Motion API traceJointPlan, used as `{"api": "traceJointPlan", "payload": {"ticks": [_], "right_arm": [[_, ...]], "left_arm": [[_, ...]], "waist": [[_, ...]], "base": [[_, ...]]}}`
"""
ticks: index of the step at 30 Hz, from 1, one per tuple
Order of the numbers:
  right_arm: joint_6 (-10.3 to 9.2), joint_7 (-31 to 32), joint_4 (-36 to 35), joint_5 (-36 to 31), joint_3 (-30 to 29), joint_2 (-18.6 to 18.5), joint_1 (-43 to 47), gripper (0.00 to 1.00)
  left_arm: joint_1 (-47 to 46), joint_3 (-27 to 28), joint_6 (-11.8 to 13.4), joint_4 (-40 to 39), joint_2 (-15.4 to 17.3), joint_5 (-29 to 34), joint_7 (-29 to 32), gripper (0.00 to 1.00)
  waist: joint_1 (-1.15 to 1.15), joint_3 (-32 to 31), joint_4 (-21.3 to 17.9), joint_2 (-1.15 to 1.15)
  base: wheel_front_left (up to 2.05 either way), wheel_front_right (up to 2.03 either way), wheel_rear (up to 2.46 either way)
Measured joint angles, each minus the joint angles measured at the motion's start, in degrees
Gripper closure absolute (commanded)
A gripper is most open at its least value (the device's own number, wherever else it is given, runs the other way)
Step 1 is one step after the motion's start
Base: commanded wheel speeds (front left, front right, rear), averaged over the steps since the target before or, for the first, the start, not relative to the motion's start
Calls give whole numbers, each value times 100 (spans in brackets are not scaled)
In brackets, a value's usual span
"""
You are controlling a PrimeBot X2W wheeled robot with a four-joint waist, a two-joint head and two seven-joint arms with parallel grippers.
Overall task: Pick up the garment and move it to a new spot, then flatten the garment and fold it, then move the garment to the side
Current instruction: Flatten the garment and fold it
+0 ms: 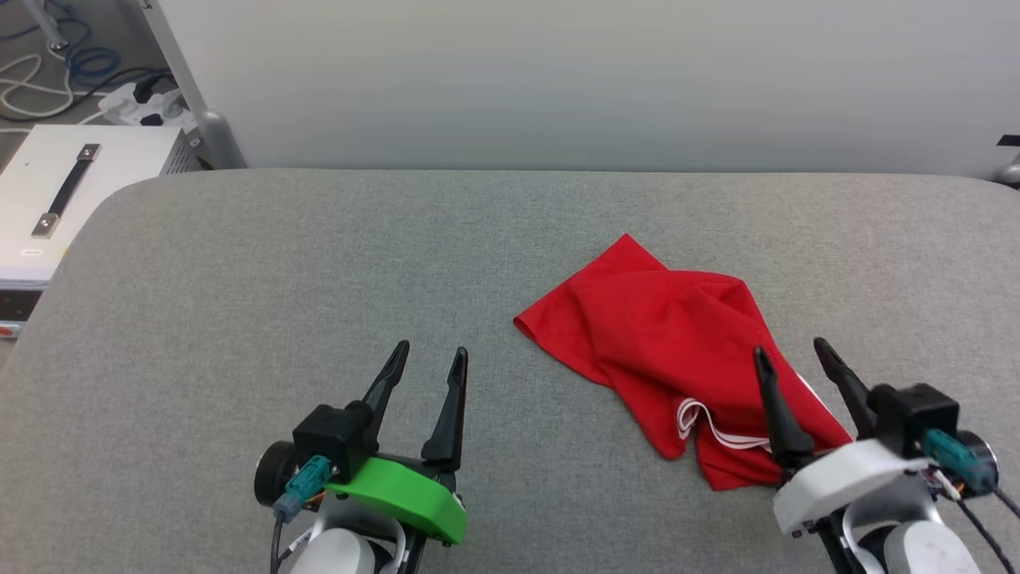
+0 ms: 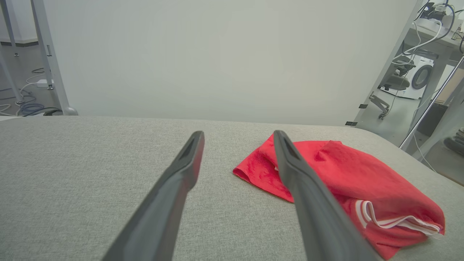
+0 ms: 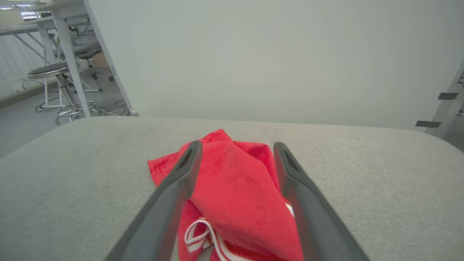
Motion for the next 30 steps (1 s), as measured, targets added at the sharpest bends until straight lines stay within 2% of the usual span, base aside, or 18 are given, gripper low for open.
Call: {"api": "traceJointPlan", "payload": {"ticks": [4, 8, 11, 14, 17, 20, 29, 30], "right_arm": [[-1, 1535, -276, 307, 666, -639, -405, 0], [-1, 3247, -381, 821, 1104, -1027, -776, 0], [-1, 4463, -348, 1110, 1232, -1166, -1005, 0], [-1, 5392, -276, 1218, 1302, -1212, -1226, 0], [-1, 5867, -111, 1216, 1305, -1224, -1474, 0], [-1, 6048, 153, 1125, 1301, -1201, -1648, 0], [-1, 6007, 1070, 898, 1188, -1180, -1873, 0], [-2, 5987, 1161, 899, 1163, -1170, -1883, 13]], "left_arm": [[-50, 29, -86, 63, -74, 81, 0, 0], [-169, 51, -163, 89, -151, 102, 0, 0], [-223, 68, -204, 91, -198, 140, 0, 0], [-285, 66, -240, 93, -213, 185, 0, 0], [-372, 52, -263, 97, -231, 200, 0, 0], [-473, 33, -301, 93, -242, 200, -1, 0], [-537, -77, -294, 82, -255, 107, 0, 0], [-548, -91, -287, 80, -256, 77, 0, 0]], "waist": [[0, 152, 85, 0], [0, 298, 225, 0], [0, 405, 350, 0], [0, 516, 487, 0], [1, 625, 649, 0], [1, 739, 820, 0], [1, 1063, 1273, 0], [0, 1096, 1321, 0]], "base": [[0, 0, 0], [0, 0, 0], [0, 0, 0], [0, 0, 0], [0, 0, 0], [0, 0, 0], [0, 0, 0], [0, 0, 0]]}}
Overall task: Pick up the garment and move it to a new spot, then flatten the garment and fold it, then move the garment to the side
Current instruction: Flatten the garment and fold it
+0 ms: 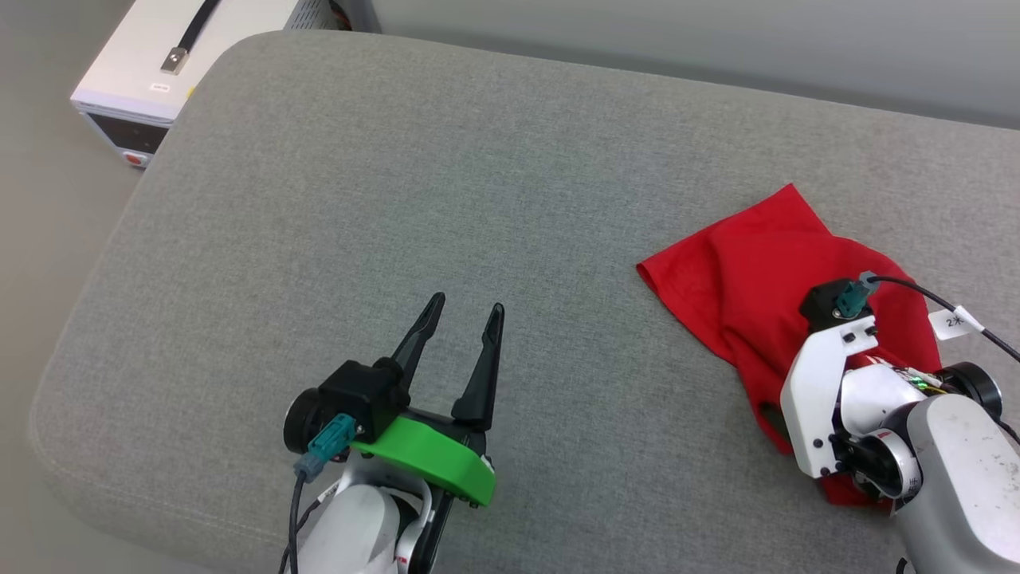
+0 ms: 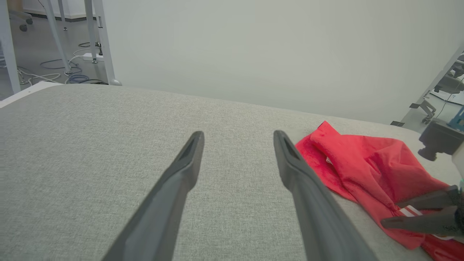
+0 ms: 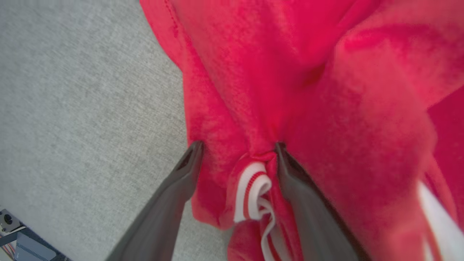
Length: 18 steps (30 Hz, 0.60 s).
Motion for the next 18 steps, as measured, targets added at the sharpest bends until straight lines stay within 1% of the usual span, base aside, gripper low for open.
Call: {"api": "traceJointPlan", "payload": {"ticks": [1, 2, 6, 9, 13, 16, 18], "right_arm": [[0, -30, 42, 4, 1, -1, -18, 62], [0, -85, 78, 14, 8, -1, -42, 100], [-9, -476, 90, 219, 100, 0, -102, 100], [-9, -865, 9, 448, 322, 55, -195, 100], [-3, -1300, -266, 784, 840, 354, -339, 100], [-2, -1549, -499, 1017, 1243, 419, -480, 100], [-2, -1663, -533, 1110, 1462, 446, -519, 100]], "left_arm": [[-3, -5, 9, 0, 0, -7, 0, 0], [-3, -15, 13, 0, 1, -8, 0, 0], [-3, -18, 40, 14, 1, -9, 0, 0], [-3, -16, 41, 34, 0, -9, 0, 0], [-3, -24, 41, 45, -3, -9, 0, 0], [-3, -20, 41, 44, -3, -8, 0, 0], [-3, -14, 41, 43, -3, -8, 0, 0]], "waist": [[0, 19, 29, 0], [0, 37, 62, 0], [0, 39, 119, 0], [0, -27, 101, 0], [0, -142, 59, 0], [1, -214, 32, 0], [1, -239, 23, 0]], "base": [[0, 0, 0], [0, 0, 0], [0, 0, 0], [0, 0, 0], [0, 0, 0], [0, 0, 0], [0, 0, 0]]}}
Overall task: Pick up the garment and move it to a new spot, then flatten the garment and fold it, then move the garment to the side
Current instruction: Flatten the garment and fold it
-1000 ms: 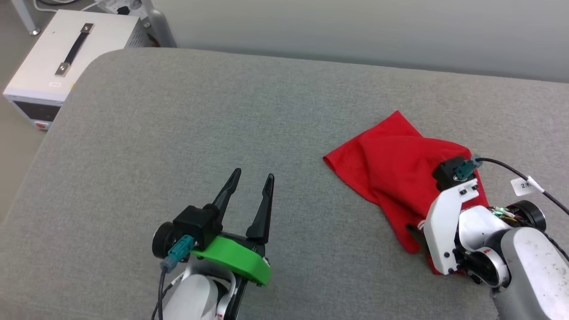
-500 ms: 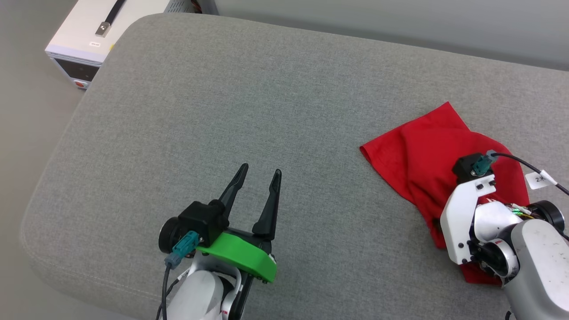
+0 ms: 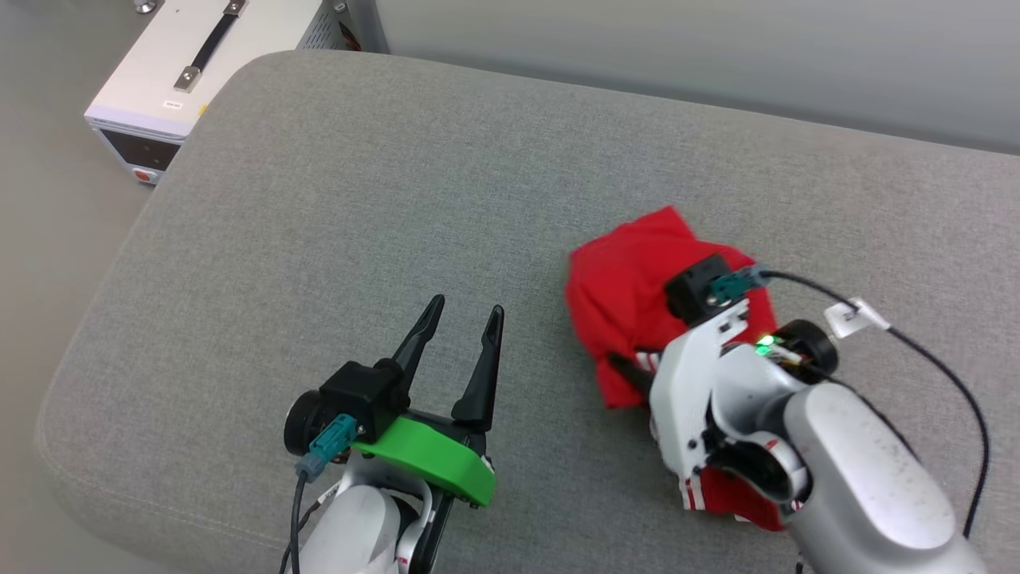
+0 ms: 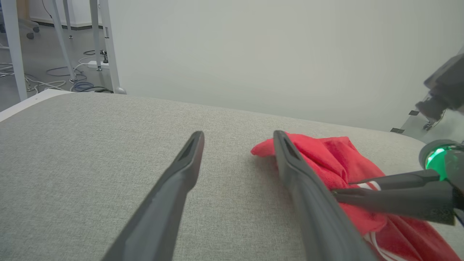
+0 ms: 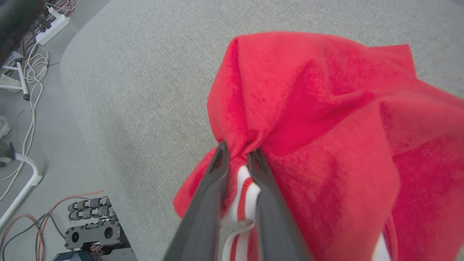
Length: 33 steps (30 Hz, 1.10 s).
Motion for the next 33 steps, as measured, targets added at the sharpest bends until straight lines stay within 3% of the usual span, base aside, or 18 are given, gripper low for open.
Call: {"api": "traceJointPlan", "payload": {"ticks": [4, 5, 6, 10, 17, 24, 33], "right_arm": [[1, -103, 324, 16, 448, 45, 1, 100], [1, -119, 403, 11, 505, 43, 2, 72], [1, -209, 547, -4, 599, 42, 3, 0], [1, -571, 777, 78, 665, 57, -4, 0], [1, -1496, 502, 222, 392, -157, -133, 0], [1, -2504, -42, -52, -873, -477, 145, 0], [1, -3516, -722, -738, -2488, -282, 1538, 0]], "left_arm": [[2, 27, 0, 0, 0, 1, 0, 0], [2, 26, 0, 0, 0, 1, 0, 0], [2, 24, 0, 4, 0, 1, 0, 0], [4, 36, 2, 25, 0, 1, 0, 0], [65, 149, 15, 145, -1, 9, 0, 0], [120, 233, 9, 160, -3, 10, 0, 0], [309, 332, -14, 167, -7, 9, 0, 0]], "waist": [[0, 10, -3, 0], [0, 16, -1, 0], [0, 23, 5, 0], [0, 7, -4, 0], [-1, -181, -158, 0], [-1, -432, -427, 0], [-1, -653, -798, 0]], "base": [[0, 0, 0], [0, 0, 0], [0, 0, 0], [0, 0, 0], [0, 0, 0], [0, 0, 0], [0, 0, 0]]}}
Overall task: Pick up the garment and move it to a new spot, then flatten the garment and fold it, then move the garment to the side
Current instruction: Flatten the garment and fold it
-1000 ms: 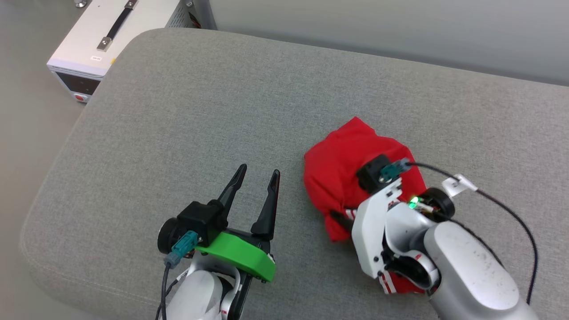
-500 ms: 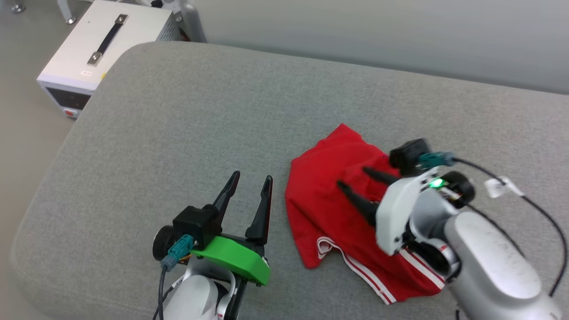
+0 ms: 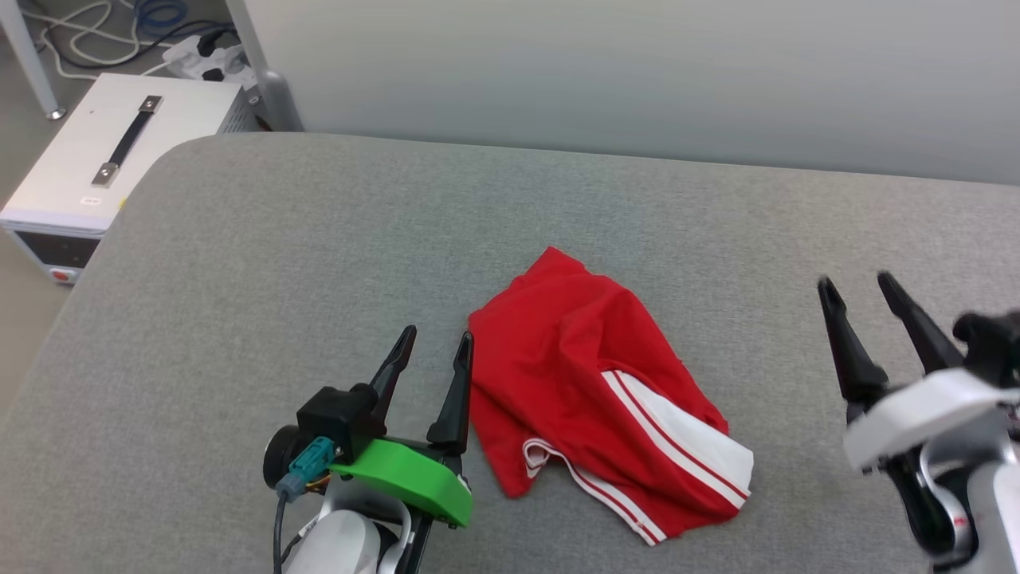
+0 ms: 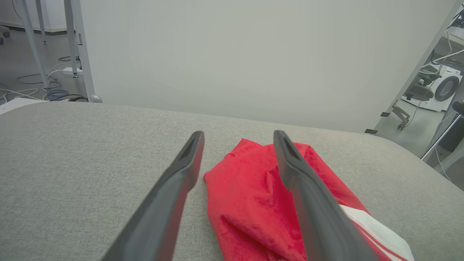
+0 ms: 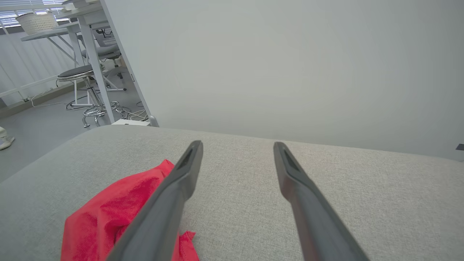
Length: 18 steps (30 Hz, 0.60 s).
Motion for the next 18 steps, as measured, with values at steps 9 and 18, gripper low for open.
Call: {"api": "traceJointPlan", "payload": {"ticks": [9, 18], "right_arm": [[0, -199, -291, -208, -598, 565, 993, 0], [0, 656, -615, -67, -164, 310, 1053, 0]], "left_arm": [[110, 52, -51, 33, -1, 0, 0, 0], [106, 52, -94, 33, -1, -1, 0, 0]], "waist": [[0, -17, -260, 0], [0, 107, -288, 0]], "base": [[0, 0, 0], [0, 0, 0]]}}
